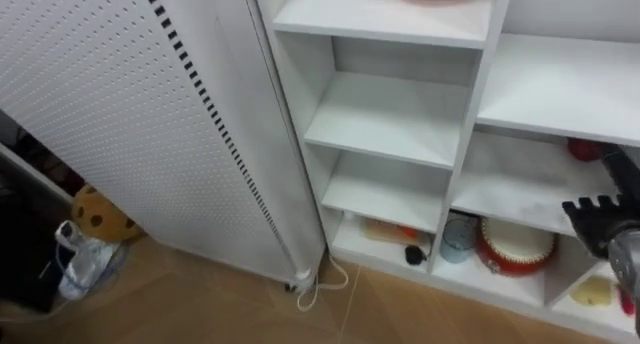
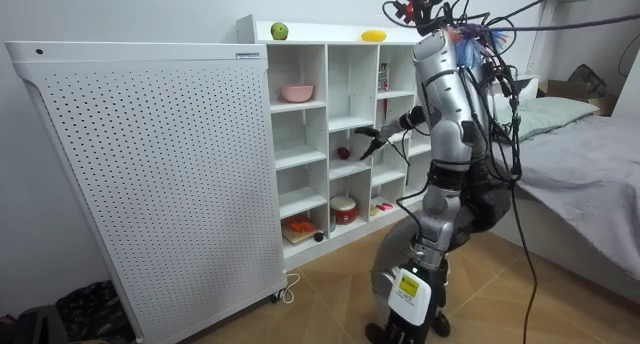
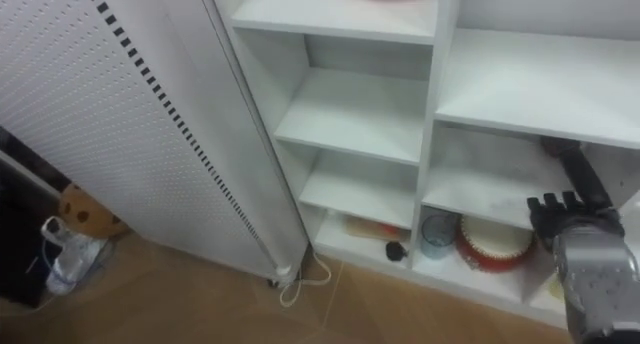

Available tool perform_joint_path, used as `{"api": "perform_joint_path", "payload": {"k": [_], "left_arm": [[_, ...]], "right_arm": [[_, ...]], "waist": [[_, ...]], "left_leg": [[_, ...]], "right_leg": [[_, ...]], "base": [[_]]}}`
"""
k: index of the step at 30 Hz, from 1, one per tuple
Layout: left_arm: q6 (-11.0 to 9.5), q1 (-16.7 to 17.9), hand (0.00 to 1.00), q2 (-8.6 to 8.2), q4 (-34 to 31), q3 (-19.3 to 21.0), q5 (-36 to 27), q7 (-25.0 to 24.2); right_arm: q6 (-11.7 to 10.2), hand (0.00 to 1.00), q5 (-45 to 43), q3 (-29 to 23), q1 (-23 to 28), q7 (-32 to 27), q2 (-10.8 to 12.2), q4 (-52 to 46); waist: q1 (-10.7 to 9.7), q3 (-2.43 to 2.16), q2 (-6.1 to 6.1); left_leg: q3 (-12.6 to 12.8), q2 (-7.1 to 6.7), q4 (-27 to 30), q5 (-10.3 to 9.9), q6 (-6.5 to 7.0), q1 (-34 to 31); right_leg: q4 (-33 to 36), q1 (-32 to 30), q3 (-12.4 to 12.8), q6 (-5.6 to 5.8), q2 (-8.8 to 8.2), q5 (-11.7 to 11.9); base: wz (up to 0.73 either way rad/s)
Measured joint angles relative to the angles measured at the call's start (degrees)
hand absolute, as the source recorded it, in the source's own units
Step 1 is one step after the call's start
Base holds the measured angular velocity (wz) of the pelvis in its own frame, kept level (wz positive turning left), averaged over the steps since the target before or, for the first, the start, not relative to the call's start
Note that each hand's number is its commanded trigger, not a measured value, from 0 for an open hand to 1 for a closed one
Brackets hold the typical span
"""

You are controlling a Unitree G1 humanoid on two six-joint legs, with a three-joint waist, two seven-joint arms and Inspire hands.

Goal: Arrange fruit in the closet

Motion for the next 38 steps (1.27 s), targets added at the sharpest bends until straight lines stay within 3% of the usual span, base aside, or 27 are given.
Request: {"api": "perform_joint_path", "payload": {"k": [6,8,12,13,14,17,19,22,26,31,34,38], "left_arm": [[0.4,-1.0,0.0,0.98,4.1,0.9,1.8,-2.7],[0.2,-2.0,0.0,1.09,4.6,3.6,2.2,-2.9],[-0.1,-3.7,0.0,1.15,5.2,4.6,2.2,-3.2],[-0.6,-3.7,0.0,1.11,5.2,5.2,2.1,-3.3],[-0.9,-3.6,0.0,1.21,5.2,5.7,2.2,-3.2],[-1.0,-3.2,0.0,1.04,5.0,7.2,3.3,-2.6],[-1.4,-2.4,0.0,0.7,4.9,7.5,3.4,-2.6],[-2.6,-0.7,0.0,0.6,4.7,8.3,4.8,-2.4],[-2.6,0.8,0.0,-0.98,5.4,12.3,5.8,-2.1],[-2.5,1.5,0.0,-3.4,4.6,16.5,5.5,-2.1],[-2.9,1.8,0.0,-4.53,3.6,16.5,4.5,-2.2],[-3.9,1.6,0.0,-6.14,3.3,19.2,2.9,-2.3]], "right_arm": [[3.6,0.0,-11.6,8.7,9.2,10.5,0.0,11.3],[4.8,0.0,-18.7,11.2,13.8,14.0,0.0,12.6],[5.4,0.0,-24.9,14.3,19.7,17.9,0.8,13.2],[5.4,0.0,-28.2,14.5,21.8,19.1,1.7,13.2],[5.5,0.0,-31.2,14.7,24.3,19.8,3.0,13.1],[5.6,0.0,-37.4,15.6,30.5,21.6,6.4,13.2],[5.5,0.0,-41.7,16.1,34.8,23.1,7.9,13.1],[5.4,0.0,-46.6,16.7,41.6,24.2,10.1,13.1],[5.3,0.0,-51.0,15.7,46.8,25.0,13.0,13.0],[4.8,0.0,-54.4,12.8,49.7,25.4,16.0,12.6],[4.7,0.0,-56.1,10.9,50.2,25.0,16.6,11.9],[4.6,0.0,-57.8,10.2,51.4,25.0,16.9,11.6]], "waist": [[-0.1,0.16,-0.38],[-0.1,0.41,-1.12],[-1.7,0.5,-1.74],[-2.3,0.37,-2.05],[-3.1,-0.1,-2.75],[-5.1,-0.96,-3.8],[-6.0,-1.4,-3.97],[-6.9,-1.96,-4.23],[-8.5,-2.01,-4.25],[-11.5,-1.94,-3.52],[-13.1,-2.15,-3.05],[-13.4,-2.31,-2.92]], "left_leg": [[0.2,0.65,-3.9,0.1,-0.23,6.1],[0.4,0.67,-5.5,0.2,-0.39,8.3],[0.2,0.82,-8.0,0.4,-0.61,12.8],[0.2,0.84,-9.1,0.3,-0.71,14.7],[0.0,0.85,-10.6,0.5,-0.95,16.6],[-0.8,1.07,-14.0,0.7,-1.29,21.5],[-0.8,1.12,-16.4,0.7,-1.4,25.4],[-0.5,0.87,-20.0,0.6,-1.55,31.6],[1.1,0.76,-24.7,0.5,-1.75,39.6],[2.1,0.63,-28.0,0.2,-2.11,45.1],[2.8,0.5,-29.7,0.3,-2.24,47.7],[4.2,0.54,-31.2,0.3,-2.39,51.2]], "right_leg": [[-5.3,6.2,-0.2,0.36,1.24,1.5],[-6.8,8.3,-0.1,0.49,1.8,1.7],[-9.8,13.3,-1.1,0.68,2.17,1.9],[-11.7,15.6,-1.5,0.71,2.61,2.3],[-13.7,17.7,-1.8,0.75,2.98,2.6],[-19.6,24.2,-3.2,1.21,4.5,3.8],[-23.6,29.0,-4.3,1.51,5.32,4.7],[-28.8,35.6,-4.0,2.5,6.14,5.6],[-33.2,42.6,-2.7,3.24,6.61,6.6],[-35.1,46.9,-1.1,3.32,7.13,6.6],[-35.2,48.5,-0.9,3.33,7.25,6.6],[-36.0,50.6,1.7,3.33,7.61,6.6]], "base": [[-0.1],[-0.05],[0.02],[0.0],[0.03],[0.16],[0.02],[0.0],[-0.2],[-0.13],[-0.15],[-0.21]]}}
